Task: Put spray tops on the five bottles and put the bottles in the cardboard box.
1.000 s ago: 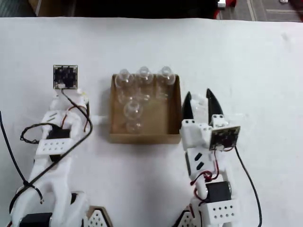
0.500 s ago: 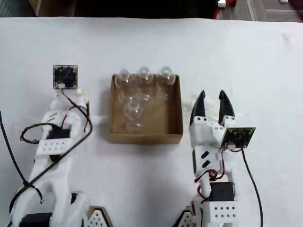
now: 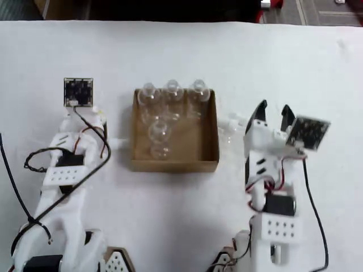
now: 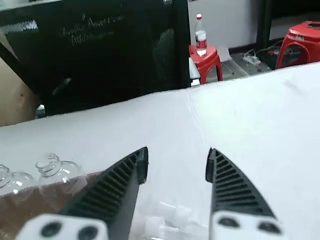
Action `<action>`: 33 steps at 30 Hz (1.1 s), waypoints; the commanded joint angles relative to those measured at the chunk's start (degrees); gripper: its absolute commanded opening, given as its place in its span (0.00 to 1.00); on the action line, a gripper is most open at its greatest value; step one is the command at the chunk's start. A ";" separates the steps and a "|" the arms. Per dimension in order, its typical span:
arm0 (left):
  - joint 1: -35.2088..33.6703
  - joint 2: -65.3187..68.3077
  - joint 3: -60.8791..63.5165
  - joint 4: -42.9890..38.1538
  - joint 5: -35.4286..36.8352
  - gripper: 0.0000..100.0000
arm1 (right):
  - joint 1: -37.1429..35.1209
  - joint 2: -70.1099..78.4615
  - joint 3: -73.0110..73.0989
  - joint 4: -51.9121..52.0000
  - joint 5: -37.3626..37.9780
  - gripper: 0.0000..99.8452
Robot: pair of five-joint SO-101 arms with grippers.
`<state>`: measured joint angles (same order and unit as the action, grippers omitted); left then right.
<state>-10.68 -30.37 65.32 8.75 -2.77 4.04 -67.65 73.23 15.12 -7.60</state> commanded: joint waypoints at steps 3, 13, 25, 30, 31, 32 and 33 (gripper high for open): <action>0.04 -0.75 -1.58 -1.49 -0.62 0.02 | -1.89 15.60 -10.55 -0.13 5.71 0.16; 0.04 -0.75 -1.58 -1.58 -0.62 0.02 | -4.00 33.80 -29.36 14.90 15.47 0.16; 0.04 -0.75 -1.58 -1.58 -0.62 0.02 | -3.21 41.80 -32.79 32.57 42.11 0.16; 0.04 -0.75 -1.32 -1.58 -0.62 0.02 | -3.82 45.23 -32.97 32.48 41.93 0.16; 0.04 -0.75 -1.32 -1.58 -0.62 0.02 | -4.44 45.41 -32.97 32.48 41.93 0.16; 0.04 -0.75 -1.23 -1.58 -0.62 0.02 | -5.05 45.41 -32.97 32.40 41.93 0.16; 0.04 -0.75 -1.23 -1.58 -0.62 0.02 | -5.58 45.49 -32.97 32.40 41.93 0.16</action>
<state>-10.68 -30.37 65.32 8.75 -2.77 0.44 -22.20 43.25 47.38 33.71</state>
